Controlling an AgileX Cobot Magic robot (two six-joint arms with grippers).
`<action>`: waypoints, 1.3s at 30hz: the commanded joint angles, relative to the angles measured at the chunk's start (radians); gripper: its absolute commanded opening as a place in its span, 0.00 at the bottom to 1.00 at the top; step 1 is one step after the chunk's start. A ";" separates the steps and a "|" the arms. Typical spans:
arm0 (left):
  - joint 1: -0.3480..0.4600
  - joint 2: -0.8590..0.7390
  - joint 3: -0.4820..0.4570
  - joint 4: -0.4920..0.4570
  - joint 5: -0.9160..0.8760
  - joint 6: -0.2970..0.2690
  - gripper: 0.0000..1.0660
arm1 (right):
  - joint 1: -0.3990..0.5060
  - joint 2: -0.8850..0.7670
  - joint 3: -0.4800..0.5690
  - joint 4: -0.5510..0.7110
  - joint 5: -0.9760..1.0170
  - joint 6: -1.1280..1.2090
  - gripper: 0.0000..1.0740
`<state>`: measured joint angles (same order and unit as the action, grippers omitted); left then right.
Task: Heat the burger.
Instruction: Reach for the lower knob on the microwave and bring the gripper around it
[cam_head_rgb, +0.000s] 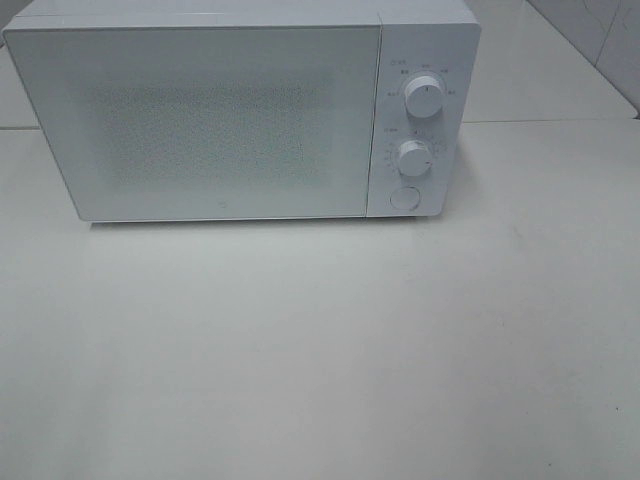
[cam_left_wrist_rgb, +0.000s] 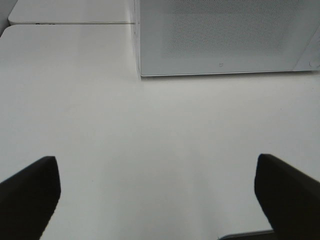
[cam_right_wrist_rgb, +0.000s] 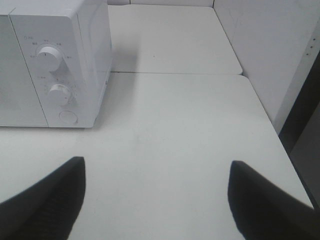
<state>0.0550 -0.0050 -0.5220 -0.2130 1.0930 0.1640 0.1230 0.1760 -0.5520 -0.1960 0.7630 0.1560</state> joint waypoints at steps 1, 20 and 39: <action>0.002 -0.026 0.001 -0.008 -0.014 -0.009 0.92 | -0.004 0.066 -0.006 -0.009 -0.092 -0.005 0.69; 0.002 -0.026 0.001 -0.008 -0.014 -0.009 0.92 | -0.004 0.480 -0.006 -0.014 -0.458 -0.005 0.69; 0.002 -0.026 0.001 -0.008 -0.014 -0.009 0.92 | -0.004 0.772 0.171 -0.046 -1.142 -0.002 0.69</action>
<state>0.0550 -0.0050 -0.5220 -0.2130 1.0930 0.1640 0.1230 0.9150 -0.3970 -0.2320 -0.2990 0.1560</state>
